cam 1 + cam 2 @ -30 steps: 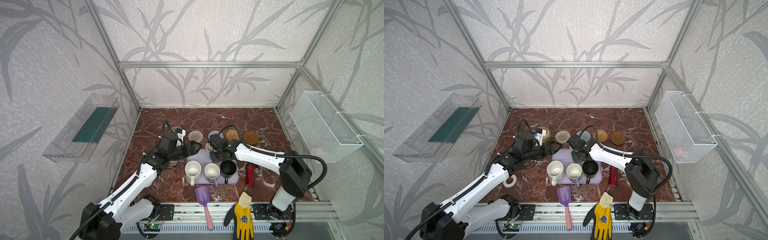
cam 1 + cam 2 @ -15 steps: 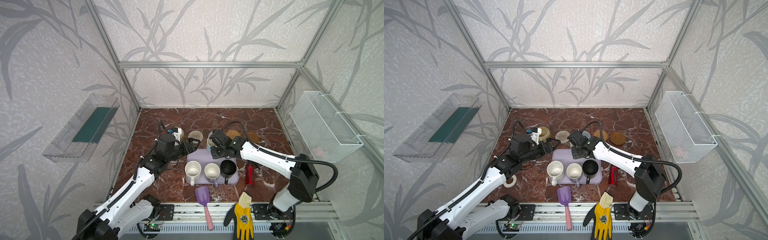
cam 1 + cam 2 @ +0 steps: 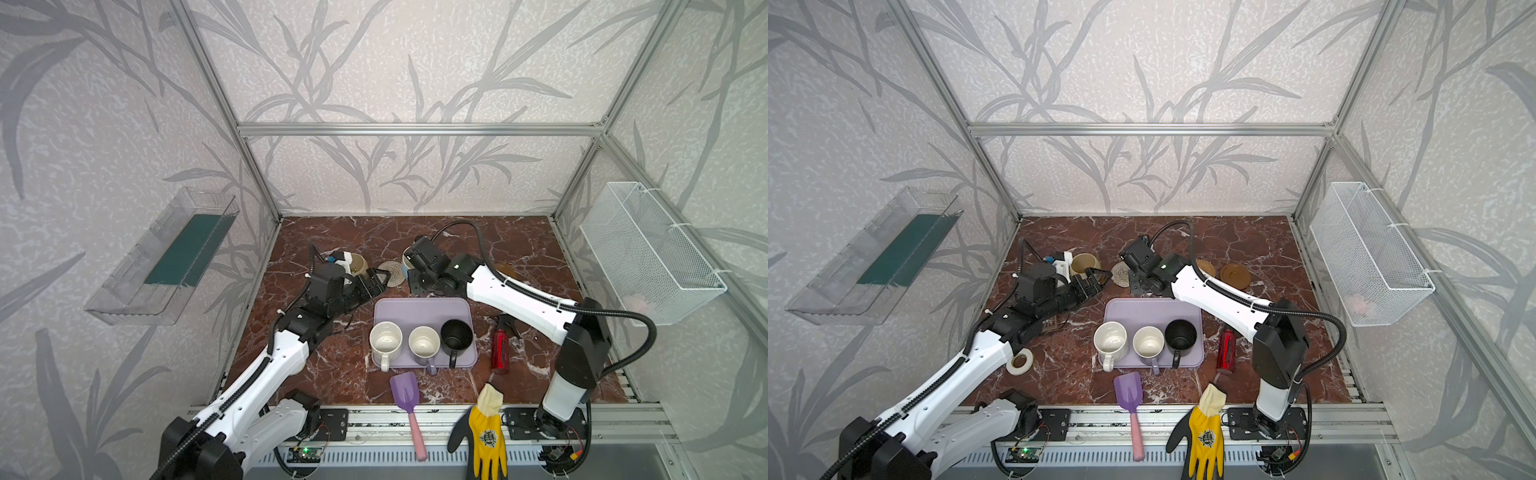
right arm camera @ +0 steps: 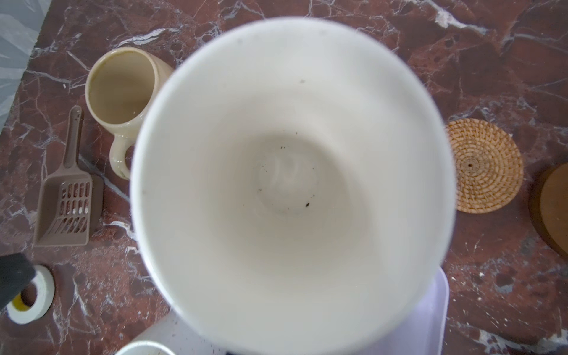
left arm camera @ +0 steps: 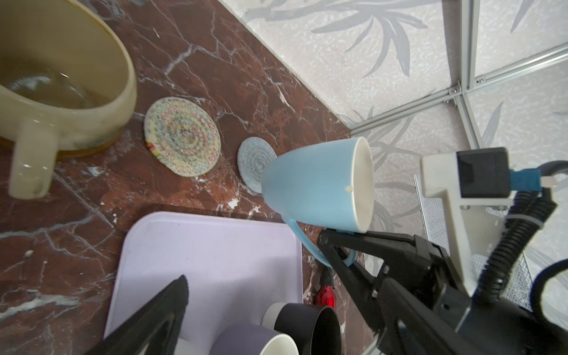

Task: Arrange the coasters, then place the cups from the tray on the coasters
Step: 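Lift light-blue mug with right gripper and carry it toward the coasters, then lower light-blue mug onto multicolour coaster beside cream mug with right gripper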

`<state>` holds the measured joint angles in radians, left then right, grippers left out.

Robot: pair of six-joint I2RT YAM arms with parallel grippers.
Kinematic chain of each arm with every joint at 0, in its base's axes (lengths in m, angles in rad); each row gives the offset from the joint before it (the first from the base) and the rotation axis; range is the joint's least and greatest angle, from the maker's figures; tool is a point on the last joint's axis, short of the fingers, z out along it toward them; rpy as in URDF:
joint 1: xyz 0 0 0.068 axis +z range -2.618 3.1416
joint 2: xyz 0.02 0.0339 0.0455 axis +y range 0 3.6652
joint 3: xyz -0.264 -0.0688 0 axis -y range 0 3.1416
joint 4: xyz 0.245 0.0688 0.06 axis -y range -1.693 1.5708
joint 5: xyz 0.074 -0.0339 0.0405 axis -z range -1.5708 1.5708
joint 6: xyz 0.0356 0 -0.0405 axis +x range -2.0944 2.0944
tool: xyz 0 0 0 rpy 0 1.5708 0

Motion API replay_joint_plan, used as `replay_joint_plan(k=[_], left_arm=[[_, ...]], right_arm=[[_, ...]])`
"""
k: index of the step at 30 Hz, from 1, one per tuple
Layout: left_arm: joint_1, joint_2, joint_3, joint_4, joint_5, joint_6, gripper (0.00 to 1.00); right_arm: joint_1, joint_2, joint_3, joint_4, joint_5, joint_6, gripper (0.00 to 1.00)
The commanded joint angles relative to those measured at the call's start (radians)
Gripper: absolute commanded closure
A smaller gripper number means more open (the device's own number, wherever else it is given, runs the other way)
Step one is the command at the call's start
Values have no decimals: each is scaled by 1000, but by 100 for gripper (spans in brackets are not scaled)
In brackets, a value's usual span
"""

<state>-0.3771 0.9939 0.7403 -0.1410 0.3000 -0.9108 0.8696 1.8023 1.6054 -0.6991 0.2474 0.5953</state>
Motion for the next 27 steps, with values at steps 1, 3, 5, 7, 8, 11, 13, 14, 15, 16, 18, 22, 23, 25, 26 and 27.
replay_joint_plan(k=[1,3,5,7,8,11,13,14,15,16,18,22,23,25,26,27], left_arm=[[33,19,48,19,-12,-1,1],[53,38,55,24,-2,2,1],[72,46,50,41,1,-6,1],[87,49,48,45,-10,-2,1],[94,51,50,34,-24,8,1],[122,60,54,2,-43,16,1],[158,63,35,21,-7,-4,2],[178,60,23,43,17,-14,2],[188,54,21,42,16,-5,2],[191,48,28,23,4,13,2],[196,45,47,-27,-12,49,2],[208,60,36,-1,28,35,2],[210,63,32,1,28,33,2],[210,68,24,0,17,31,2],[210,70,20,-2,18,30,2],[210,72,18,-1,23,32,2]], right_arm=[[5,64,98,3,63,-11,100],[4,119,163,-18,71,-8,100],[5,168,224,-42,82,2,100],[5,212,276,-53,93,11,100],[4,233,302,-57,95,13,100],[2,301,393,-93,99,11,100],[2,359,474,-149,104,21,100],[3,392,526,-187,107,27,100],[3,426,577,-224,101,34,100],[3,453,619,-253,94,35,100],[3,510,707,-300,79,34,100],[3,601,834,-351,77,34,100],[3,625,870,-371,86,49,100],[2,669,948,-422,102,74,100],[1,687,980,-436,100,78,100],[2,700,1000,-443,97,81,100]])
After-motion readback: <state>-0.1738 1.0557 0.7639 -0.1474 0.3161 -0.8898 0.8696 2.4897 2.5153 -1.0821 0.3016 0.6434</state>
